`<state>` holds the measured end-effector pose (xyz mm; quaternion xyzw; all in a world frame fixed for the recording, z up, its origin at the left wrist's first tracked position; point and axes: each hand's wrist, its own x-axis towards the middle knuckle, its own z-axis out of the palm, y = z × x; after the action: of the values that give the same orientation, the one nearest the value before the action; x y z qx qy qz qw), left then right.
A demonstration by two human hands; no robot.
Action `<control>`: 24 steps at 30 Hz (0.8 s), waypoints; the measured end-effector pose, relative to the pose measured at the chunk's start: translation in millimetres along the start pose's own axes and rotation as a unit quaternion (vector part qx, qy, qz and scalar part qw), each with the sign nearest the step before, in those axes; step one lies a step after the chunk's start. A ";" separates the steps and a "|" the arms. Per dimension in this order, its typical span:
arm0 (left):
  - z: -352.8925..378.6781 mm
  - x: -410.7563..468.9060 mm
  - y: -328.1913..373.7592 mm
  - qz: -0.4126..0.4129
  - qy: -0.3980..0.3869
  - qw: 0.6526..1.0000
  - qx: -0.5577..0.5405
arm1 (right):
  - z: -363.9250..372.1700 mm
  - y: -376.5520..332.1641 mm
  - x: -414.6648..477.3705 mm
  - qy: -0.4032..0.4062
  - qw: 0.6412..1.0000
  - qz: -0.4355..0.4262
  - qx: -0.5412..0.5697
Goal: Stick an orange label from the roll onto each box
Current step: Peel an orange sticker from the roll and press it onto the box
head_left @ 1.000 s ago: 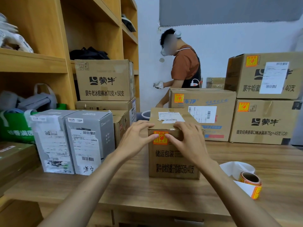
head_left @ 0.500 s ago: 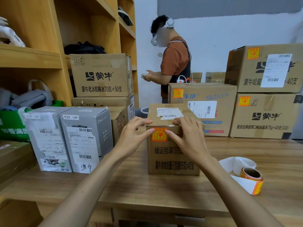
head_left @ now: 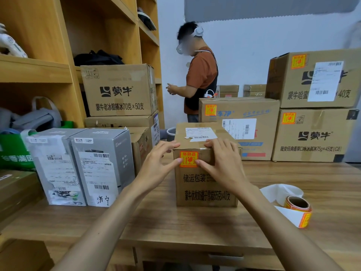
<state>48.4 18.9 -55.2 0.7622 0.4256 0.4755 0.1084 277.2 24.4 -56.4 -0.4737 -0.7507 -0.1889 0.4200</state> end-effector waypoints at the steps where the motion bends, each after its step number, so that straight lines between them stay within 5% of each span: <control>1: -0.6 -0.8 -1.2 0.001 -0.008 1.000 0.007 | -0.8 0.4 -0.3 -0.004 1.000 -0.004 -0.003; 24: -14.2 -5.9 -9.2 0.027 -0.036 0.994 0.098 | -39.5 27.5 -6.0 -0.045 0.999 -0.016 0.016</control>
<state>30.7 16.7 -56.7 0.7970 0.4453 0.4066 0.0349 320.2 7.4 -41.6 -0.4625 -0.7796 -0.1617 0.3901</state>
